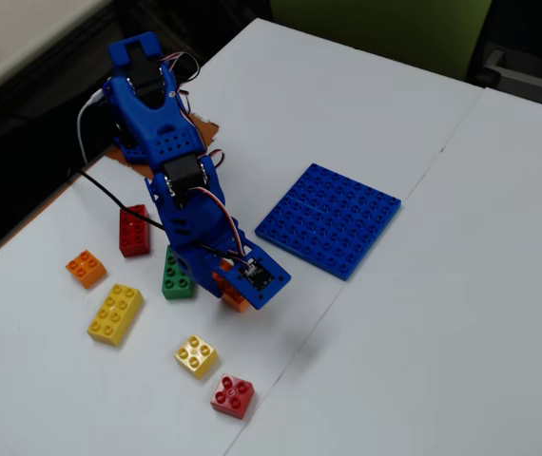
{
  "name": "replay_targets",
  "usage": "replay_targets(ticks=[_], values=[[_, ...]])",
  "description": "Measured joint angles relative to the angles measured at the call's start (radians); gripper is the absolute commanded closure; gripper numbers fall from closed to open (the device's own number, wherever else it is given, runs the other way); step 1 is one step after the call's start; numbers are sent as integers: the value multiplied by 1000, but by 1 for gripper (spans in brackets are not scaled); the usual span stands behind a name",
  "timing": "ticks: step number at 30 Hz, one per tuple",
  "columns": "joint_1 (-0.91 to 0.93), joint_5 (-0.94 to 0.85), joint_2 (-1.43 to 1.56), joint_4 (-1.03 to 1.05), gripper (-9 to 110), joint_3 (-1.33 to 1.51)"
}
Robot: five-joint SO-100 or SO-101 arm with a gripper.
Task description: Pick up the 2x4 orange block and go up the 8x8 blue block.
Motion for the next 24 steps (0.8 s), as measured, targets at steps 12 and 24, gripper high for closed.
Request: replay_targets(ticks=[12,24], values=[[11,-135,477,535,96,-117],[-210,160,612,552,96,-348]])
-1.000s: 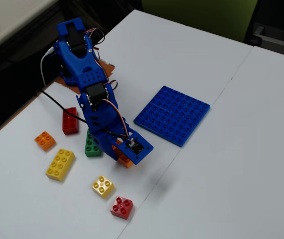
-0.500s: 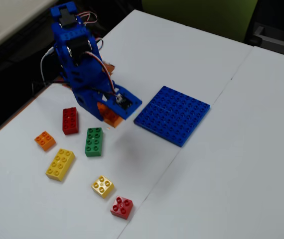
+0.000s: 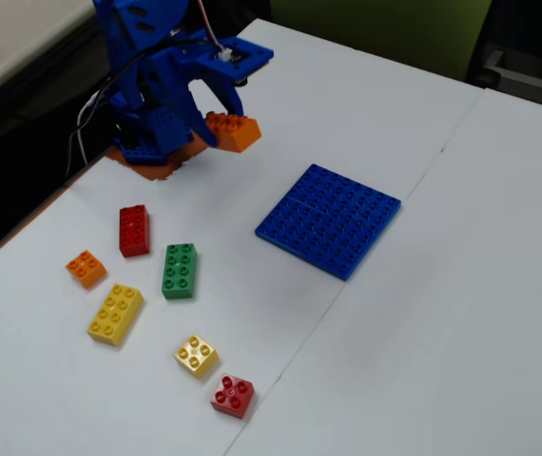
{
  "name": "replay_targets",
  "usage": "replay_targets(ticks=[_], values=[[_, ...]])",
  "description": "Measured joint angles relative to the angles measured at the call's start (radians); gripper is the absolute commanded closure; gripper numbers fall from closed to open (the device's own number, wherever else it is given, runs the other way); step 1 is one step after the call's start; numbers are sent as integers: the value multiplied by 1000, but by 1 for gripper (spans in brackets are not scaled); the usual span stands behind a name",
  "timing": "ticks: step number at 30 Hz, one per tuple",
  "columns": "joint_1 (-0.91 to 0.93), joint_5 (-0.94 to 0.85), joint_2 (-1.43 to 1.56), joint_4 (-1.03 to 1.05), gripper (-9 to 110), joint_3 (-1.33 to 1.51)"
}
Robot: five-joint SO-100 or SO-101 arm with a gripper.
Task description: Pick up the 2x4 orange block and go up the 8x8 blue block.
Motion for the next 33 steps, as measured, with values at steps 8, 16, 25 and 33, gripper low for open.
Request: replay_targets(ticks=[8,16,25,33], values=[[-141,144,3,-66,96,-239],[-285,272,-107,-324,98,-301],[-344,298,-330,-385,98,-301],[-348,293,-485,-123,98,-451]])
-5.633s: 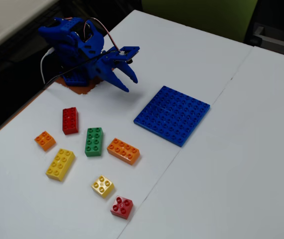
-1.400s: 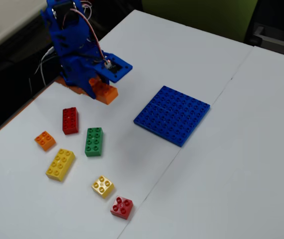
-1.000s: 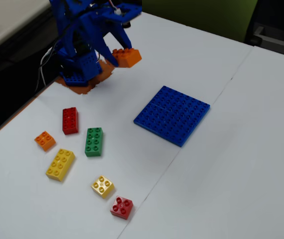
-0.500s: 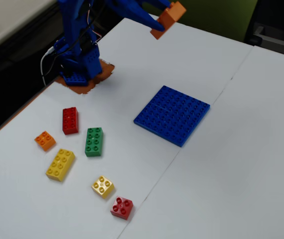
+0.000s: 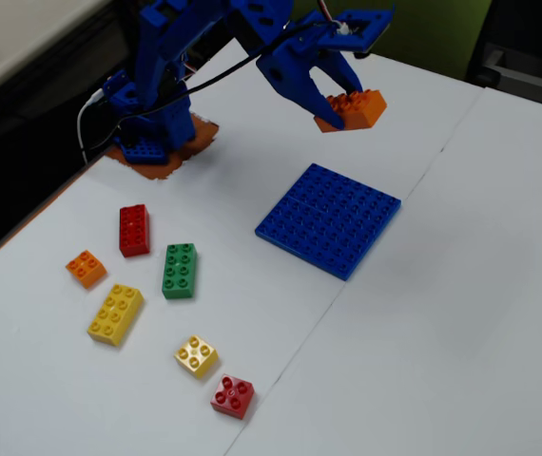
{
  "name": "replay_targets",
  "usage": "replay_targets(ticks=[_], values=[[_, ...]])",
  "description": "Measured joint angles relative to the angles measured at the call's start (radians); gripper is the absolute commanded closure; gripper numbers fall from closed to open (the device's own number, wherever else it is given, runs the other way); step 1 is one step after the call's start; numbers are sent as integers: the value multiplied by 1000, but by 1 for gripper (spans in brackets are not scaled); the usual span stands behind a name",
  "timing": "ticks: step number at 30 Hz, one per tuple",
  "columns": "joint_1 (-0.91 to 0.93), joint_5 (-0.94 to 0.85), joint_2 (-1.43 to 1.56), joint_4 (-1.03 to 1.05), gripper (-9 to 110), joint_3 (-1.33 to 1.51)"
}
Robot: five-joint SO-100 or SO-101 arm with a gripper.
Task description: Pick up the 2x4 orange block and go up the 8x8 blue block.
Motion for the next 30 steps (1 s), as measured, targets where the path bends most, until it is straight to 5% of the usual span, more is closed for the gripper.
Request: replay_targets(ticks=[30], values=[[58,-46,-178,115,98,117]])
